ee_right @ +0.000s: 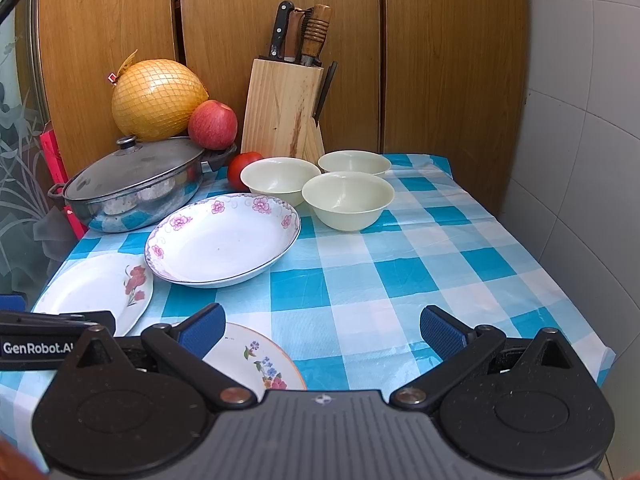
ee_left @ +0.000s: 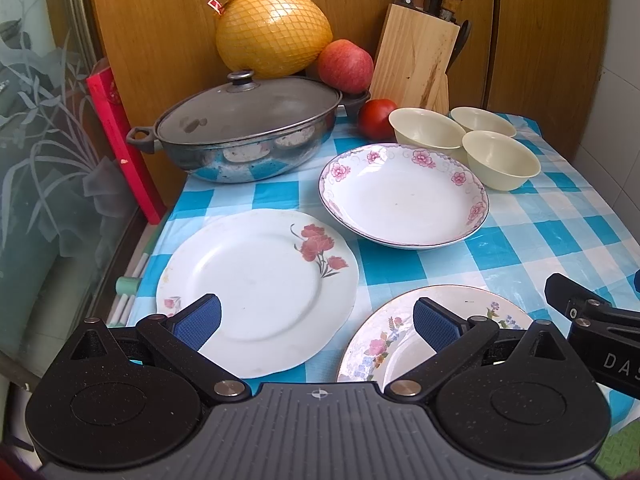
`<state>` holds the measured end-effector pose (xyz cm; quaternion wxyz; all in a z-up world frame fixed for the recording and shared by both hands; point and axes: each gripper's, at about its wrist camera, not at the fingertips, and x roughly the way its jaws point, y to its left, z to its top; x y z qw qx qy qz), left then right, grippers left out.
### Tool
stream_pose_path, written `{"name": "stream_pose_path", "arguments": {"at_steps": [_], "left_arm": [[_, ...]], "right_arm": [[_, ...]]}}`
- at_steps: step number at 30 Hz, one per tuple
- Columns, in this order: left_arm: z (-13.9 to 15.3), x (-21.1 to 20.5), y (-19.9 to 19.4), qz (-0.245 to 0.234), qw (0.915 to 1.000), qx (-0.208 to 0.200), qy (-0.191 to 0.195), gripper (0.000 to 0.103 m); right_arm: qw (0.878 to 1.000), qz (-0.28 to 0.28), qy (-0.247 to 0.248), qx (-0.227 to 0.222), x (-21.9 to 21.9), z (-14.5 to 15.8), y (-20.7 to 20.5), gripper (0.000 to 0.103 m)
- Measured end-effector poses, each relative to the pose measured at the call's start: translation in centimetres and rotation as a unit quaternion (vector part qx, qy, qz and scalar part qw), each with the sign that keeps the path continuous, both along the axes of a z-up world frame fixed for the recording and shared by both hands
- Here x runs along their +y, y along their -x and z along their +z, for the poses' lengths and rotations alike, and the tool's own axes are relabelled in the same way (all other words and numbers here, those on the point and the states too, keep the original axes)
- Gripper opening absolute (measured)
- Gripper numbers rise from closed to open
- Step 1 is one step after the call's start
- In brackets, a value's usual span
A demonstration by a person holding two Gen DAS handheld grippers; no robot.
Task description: Organize plates and bowls
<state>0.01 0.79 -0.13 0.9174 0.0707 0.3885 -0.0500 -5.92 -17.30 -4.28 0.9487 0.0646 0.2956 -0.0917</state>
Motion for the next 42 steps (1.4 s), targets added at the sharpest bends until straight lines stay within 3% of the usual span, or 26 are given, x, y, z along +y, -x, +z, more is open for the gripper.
{"name": "stream_pose_path", "arguments": {"at_steps": [42], "left_arm": [[-0.7,0.1,1.2,-0.010,0.9999,0.013,-0.003,0.103]], "right_arm": [[1.000,0.008,-0.002,0.003,-0.1,-0.2,0.6,0.102]]}}
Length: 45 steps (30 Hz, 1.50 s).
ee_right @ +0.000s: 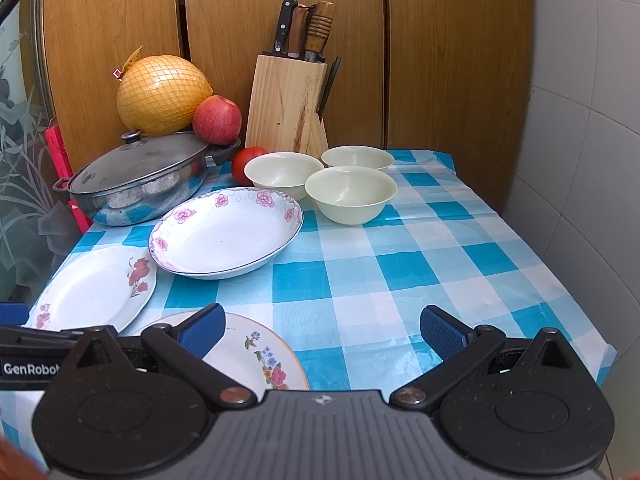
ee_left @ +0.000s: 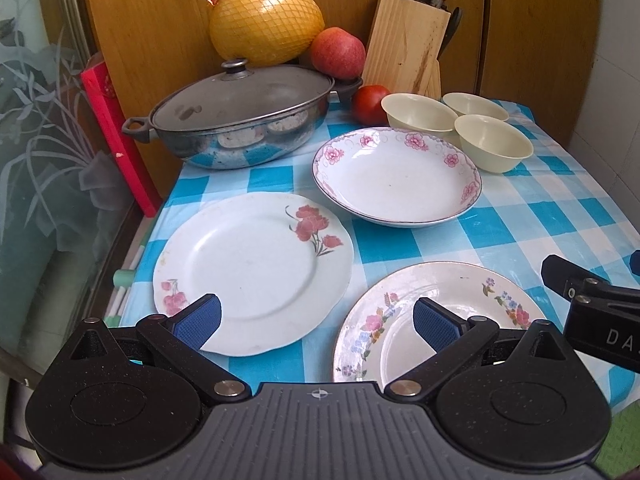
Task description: Organize plates and bowls
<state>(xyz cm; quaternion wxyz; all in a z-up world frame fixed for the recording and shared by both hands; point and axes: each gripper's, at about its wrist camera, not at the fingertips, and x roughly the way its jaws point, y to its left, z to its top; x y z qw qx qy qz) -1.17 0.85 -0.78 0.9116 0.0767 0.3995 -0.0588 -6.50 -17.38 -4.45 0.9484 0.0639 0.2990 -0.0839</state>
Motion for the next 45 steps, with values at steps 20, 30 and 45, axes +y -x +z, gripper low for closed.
{"name": "stream_pose_path", "arguments": {"at_steps": [20,30,45], "left_arm": [[-2.3,-0.1,2.3,-0.055,0.9966,0.058,0.017,0.101],[-4.1,-1.0,1.5,-0.085,0.9889,0.116,0.039,0.088],[-4.1,-4.7,-0.5,-0.111,0.9863,0.119,0.029,0.083]], "right_arm": [[0.997,0.045,-0.023,0.055,-1.5,-2.3,1.0,0.095],[0.983,0.092,-0.118,0.109,-2.6,-4.1,-0.4,0.049],[0.980,0.092,-0.114,0.133,-4.8,-3.6,-2.0,0.037]]}}
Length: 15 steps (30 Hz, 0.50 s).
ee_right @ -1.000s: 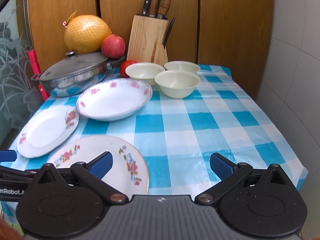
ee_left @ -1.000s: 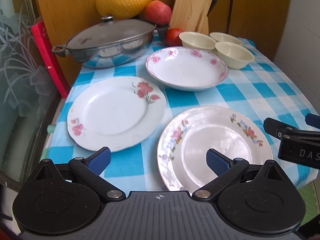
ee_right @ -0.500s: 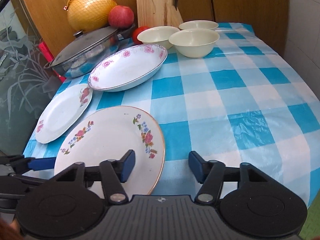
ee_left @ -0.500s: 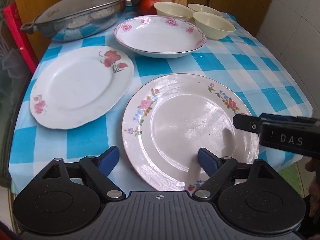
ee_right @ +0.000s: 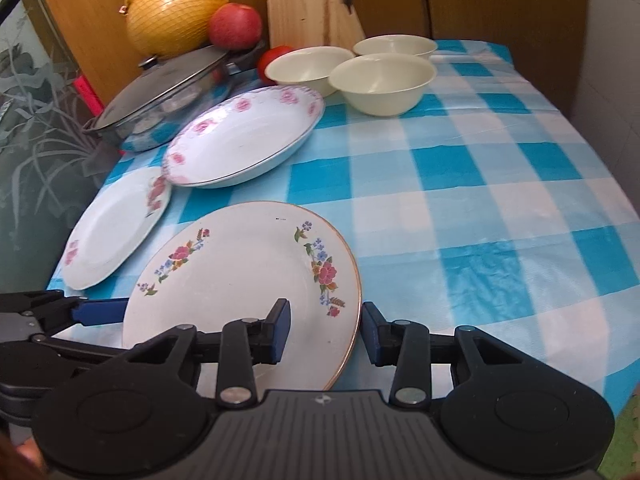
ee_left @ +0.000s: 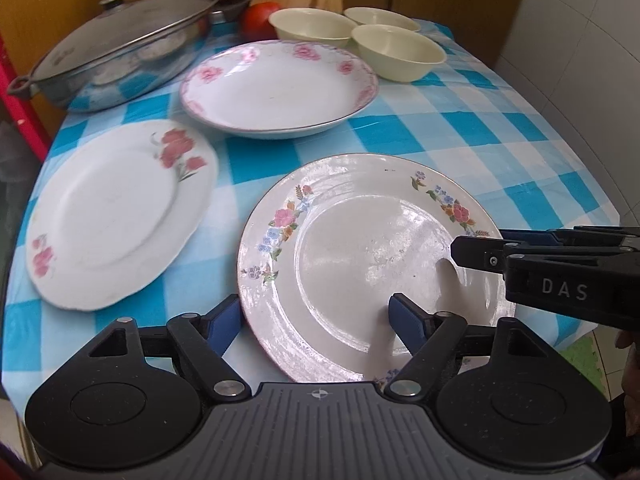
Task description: Organize plates and bowls
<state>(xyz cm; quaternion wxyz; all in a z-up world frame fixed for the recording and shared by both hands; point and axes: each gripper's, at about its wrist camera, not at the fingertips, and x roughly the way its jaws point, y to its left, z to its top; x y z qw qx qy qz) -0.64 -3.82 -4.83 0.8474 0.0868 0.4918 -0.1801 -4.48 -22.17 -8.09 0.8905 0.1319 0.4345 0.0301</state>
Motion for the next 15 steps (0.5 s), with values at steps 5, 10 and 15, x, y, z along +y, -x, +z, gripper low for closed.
{"name": "stream_pose_path", "arguments": {"at_steps": [5,10,15], "left_arm": [[0.0,-2.6,-0.8,-0.021,0.9997,-0.011,-0.004,0.083],[-0.3,-3.7,-1.5,-0.030,0.9993,-0.020,-0.010,0.080],[0.5,-3.0,-1.7,-0.015,0.9986,-0.049,-0.016,0.085]], "right_arm": [[0.999,-0.026,0.018,-0.003,-1.8,0.2,-0.6,0.037],[0.999,-0.042,0.024,-0.010,-2.6,0.0,-1.3,0.037],[0.997,-0.059,0.038,-0.032,-2.6,1.0,-1.2,0.037]]}}
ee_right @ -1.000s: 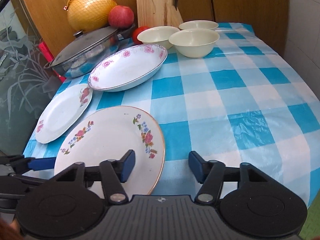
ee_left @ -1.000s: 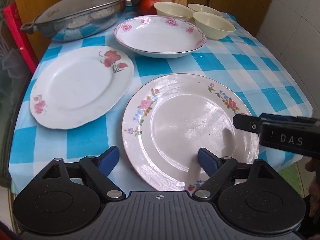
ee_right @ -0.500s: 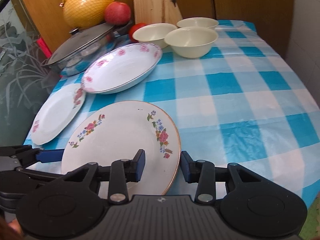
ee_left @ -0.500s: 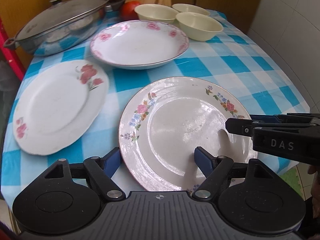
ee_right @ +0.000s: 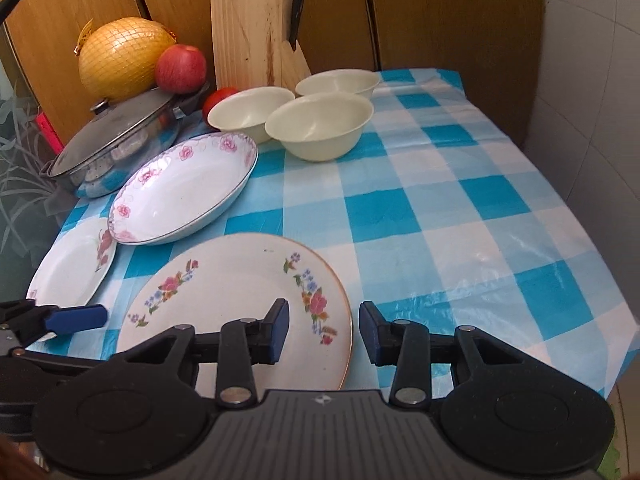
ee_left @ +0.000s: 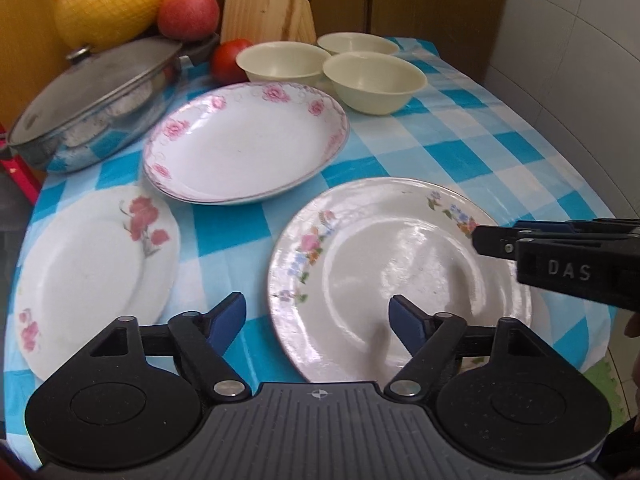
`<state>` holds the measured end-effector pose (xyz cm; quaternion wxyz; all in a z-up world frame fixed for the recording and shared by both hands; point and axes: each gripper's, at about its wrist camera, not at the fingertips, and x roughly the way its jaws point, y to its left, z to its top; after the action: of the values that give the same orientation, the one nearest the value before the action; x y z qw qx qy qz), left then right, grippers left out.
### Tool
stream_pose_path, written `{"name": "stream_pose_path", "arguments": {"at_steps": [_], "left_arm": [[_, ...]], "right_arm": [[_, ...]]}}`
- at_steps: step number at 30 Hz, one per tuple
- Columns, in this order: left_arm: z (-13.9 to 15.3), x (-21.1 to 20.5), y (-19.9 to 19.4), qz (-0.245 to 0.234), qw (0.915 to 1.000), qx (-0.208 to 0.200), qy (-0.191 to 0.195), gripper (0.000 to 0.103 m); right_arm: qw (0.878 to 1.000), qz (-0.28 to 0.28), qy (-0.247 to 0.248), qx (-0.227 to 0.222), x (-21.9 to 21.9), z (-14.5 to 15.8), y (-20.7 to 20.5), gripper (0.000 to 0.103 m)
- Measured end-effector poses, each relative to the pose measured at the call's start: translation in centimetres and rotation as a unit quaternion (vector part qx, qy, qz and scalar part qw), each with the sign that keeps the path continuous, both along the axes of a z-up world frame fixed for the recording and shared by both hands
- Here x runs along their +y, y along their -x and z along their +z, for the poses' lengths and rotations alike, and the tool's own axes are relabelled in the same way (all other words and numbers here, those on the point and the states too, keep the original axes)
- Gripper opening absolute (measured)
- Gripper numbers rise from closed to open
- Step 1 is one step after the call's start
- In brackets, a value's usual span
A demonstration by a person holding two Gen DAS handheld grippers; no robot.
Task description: Organize plates and bowls
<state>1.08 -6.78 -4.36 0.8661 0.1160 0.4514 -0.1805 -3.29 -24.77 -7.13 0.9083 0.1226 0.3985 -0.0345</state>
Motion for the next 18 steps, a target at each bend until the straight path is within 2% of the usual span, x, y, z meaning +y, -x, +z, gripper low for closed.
{"name": "stream_pose_path", "arguments": {"at_steps": [5,7,10,18], "left_arm": [[0.7,2.2,-0.7,0.038,0.9993,-0.005,0.005,0.085],[1.3,2.9,-0.7,0.051,0.9984,-0.024,0.001,0.088],[2.3,3.9,-0.6,0.070,0.9963,-0.051,-0.006,0.092],[3.0,7.0,-1.1,0.112,0.9918,-0.061,-0.010,0.097]], "right_arm": [[0.999,-0.004,0.030,-0.032,1.2,1.1,0.3,0.039],[0.998,0.001,0.036,-0.043,2.2,1.4,0.4,0.041],[0.998,0.020,0.025,-0.061,3.9,2.0,0.3,0.042],[0.994,0.080,0.018,-0.075,9.1,2.5,-1.3,0.043]]}}
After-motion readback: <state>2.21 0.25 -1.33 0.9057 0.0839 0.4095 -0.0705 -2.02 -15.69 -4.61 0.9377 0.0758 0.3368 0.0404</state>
